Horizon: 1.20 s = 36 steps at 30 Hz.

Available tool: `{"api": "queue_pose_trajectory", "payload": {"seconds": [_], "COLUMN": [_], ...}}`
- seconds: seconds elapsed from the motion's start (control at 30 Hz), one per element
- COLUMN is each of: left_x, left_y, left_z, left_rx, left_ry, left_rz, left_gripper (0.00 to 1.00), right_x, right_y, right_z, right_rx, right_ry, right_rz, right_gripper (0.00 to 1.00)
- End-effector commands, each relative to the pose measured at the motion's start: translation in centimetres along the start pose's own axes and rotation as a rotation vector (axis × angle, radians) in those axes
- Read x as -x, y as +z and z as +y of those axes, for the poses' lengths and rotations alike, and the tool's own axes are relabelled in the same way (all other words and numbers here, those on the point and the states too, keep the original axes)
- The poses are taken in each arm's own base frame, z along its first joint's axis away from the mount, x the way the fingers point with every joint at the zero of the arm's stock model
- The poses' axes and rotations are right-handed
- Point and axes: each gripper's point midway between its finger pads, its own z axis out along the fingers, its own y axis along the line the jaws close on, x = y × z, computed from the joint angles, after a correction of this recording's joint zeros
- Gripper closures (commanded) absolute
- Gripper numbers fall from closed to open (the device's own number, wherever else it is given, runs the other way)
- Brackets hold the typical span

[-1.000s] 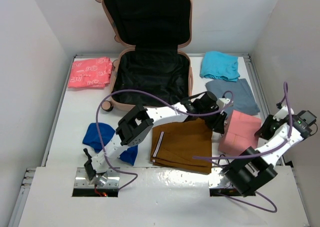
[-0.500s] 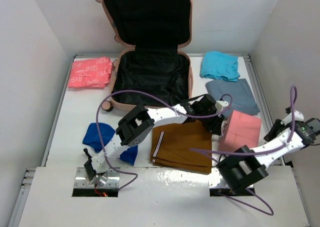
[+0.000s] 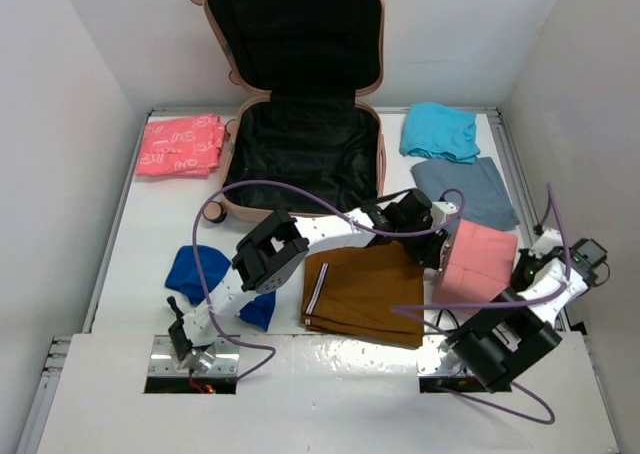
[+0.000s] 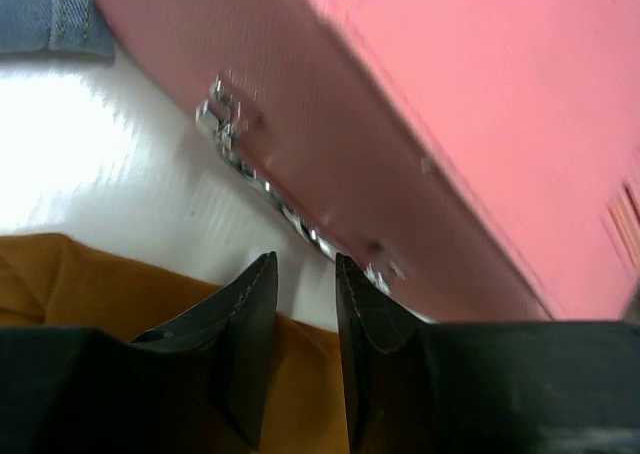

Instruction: Pack the luggage

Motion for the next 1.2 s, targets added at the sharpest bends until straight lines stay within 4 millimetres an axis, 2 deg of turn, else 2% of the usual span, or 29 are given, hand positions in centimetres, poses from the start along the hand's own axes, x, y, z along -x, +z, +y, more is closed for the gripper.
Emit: {"api": "queue_pose_trajectory", "payload": {"seconds": [0.0, 0.03, 0.17, 0.2, 0.27, 0.37, 0.53, 0.57, 0.73, 0.8, 0.83, 0.9, 0.93, 1.07, 1.17], "left_x": [1.8, 2.0, 3.0, 3.2, 3.7, 4.5, 7.2, 7.4, 10.6, 11.6, 12.0, 13.6, 14.4, 15.0, 14.9], "left_y": [-0.4, -0.3, -0.1, 0.0, -0.2, -0.3, -1.7, -1.7, -4.2, -4.8, -5.3, -6.4, -7.0, -7.8, -7.5], "left_z": [-2.1, -2.9, -3.7, -4.5, -4.8, -5.9, -7.2, -6.8, -7.7, -6.6, -7.0, -6.0, -6.5, -5.4, -5.1], "left_rx": [-0.046, -0.066, -0.080, -0.088, -0.100, -0.121, -0.124, -0.102, -0.075, -0.058, -0.062, -0.047, -0.050, -0.052, -0.086], "left_ry": [0.054, 0.079, 0.117, 0.136, 0.154, 0.195, 0.252, 0.250, 0.294, 0.288, 0.284, 0.277, 0.286, 0.240, 0.172], "left_rz": [-0.024, -0.026, -0.048, -0.048, -0.058, -0.076, -0.136, -0.142, -0.219, -0.238, -0.248, -0.287, -0.305, -0.318, -0.333], "left_gripper": [0.65, 0.65, 0.65, 0.65, 0.65, 0.65, 0.66, 0.66, 0.67, 0.68, 0.68, 0.68, 0.68, 0.68, 0.62], "right_x": [1.5, 1.6, 2.2, 2.3, 2.7, 3.6, 6.3, 6.8, 8.4, 8.6, 9.2, 9.3, 9.7, 9.6, 8.7], "right_y": [1.1, 1.3, 1.2, 1.2, 1.0, 0.5, -1.0, -1.3, -2.5, -2.7, -2.9, -2.9, -3.0, -2.4, -1.5], "right_z": [1.8, 2.8, 4.6, 5.4, 6.0, 8.2, 11.0, 11.4, 13.7, 14.5, 14.8, 15.5, 15.8, 15.7, 14.8], "right_rx": [0.056, 0.079, 0.141, 0.171, 0.197, 0.288, 0.364, 0.375, 0.437, 0.455, 0.458, 0.474, 0.479, 0.473, 0.429], "right_ry": [-0.026, -0.055, -0.086, -0.110, -0.112, -0.114, -0.139, -0.132, -0.133, -0.144, -0.155, -0.154, -0.156, -0.143, -0.154], "right_rz": [-0.041, -0.031, -0.040, -0.041, -0.047, -0.052, -0.098, -0.096, -0.103, -0.099, -0.111, -0.097, -0.097, -0.056, -0.025], "right_gripper": [0.98, 0.98, 0.98, 0.98, 0.98, 0.98, 0.98, 0.98, 0.98, 0.98, 0.98, 0.98, 0.98, 0.98, 0.98]}}
